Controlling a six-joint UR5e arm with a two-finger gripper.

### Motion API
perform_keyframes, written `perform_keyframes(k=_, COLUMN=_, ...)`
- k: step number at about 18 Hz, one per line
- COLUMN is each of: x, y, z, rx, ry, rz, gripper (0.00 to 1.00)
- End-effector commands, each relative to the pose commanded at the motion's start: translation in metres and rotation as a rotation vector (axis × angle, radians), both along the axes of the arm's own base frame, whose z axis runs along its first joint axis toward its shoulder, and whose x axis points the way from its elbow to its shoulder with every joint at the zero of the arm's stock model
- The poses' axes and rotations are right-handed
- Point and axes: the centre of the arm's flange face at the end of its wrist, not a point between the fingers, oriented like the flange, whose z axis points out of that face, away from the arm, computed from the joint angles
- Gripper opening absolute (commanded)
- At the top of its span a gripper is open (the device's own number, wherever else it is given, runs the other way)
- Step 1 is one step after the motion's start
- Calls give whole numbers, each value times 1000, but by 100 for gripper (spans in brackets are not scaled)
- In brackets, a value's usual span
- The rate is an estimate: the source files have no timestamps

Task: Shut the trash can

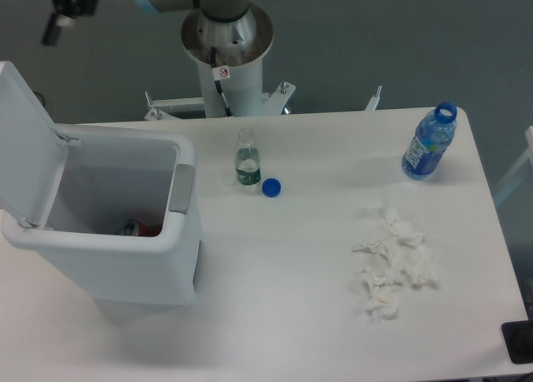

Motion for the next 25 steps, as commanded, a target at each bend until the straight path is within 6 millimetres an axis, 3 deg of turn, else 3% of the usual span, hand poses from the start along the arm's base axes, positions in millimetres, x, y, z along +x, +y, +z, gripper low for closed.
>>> perform_keyframes(k=10, x=40, y=41, z=-29, rx=-8, ry=-51, rz=-154, gripper=100)
perform_keyframes(k=20, x=65, y=48, z=-40, rx=-30, ry=-63, rz=-207, gripper=100)
perform_keyframes(k=25, x=70, y=63, z=-55, rx=-58, ry=-76, rz=-229, gripper=100)
